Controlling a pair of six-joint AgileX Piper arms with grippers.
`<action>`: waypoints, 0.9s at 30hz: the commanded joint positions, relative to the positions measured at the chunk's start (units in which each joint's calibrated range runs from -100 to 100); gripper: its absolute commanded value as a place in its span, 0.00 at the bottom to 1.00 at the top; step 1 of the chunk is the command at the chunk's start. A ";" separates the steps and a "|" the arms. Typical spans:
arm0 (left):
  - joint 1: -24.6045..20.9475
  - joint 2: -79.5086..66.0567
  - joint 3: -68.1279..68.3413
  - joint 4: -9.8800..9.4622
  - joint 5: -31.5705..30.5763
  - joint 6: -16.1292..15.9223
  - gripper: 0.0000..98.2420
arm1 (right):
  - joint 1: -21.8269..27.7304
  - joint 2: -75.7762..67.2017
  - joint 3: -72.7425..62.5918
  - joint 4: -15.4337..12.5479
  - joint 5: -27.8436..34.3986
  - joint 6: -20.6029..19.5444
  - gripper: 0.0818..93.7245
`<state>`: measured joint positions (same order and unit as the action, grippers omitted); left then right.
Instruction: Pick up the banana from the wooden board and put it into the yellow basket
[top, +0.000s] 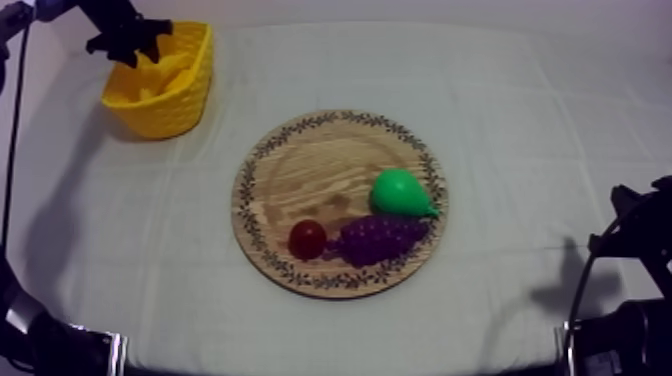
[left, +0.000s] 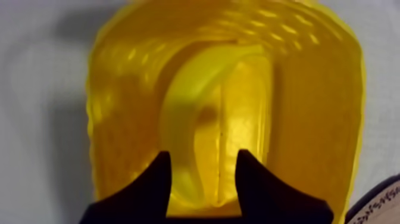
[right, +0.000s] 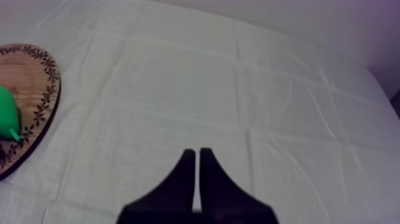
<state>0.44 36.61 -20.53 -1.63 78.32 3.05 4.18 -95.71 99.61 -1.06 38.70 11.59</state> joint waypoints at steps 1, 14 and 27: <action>0.05 -1.53 1.31 0.27 -0.71 -0.38 0.40 | 0.03 -0.05 0.05 0.01 0.01 0.01 0.00; -2.71 -28.26 29.61 7.41 -14.62 -8.81 0.01 | 0.03 -0.05 0.05 0.01 0.01 0.00 0.00; -3.60 -68.42 66.44 12.17 -29.97 -17.76 0.00 | 0.03 -0.05 0.05 0.01 0.01 0.01 0.00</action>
<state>-3.21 -19.13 34.71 10.30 50.37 -12.10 4.18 -95.71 99.61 -1.06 38.70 11.61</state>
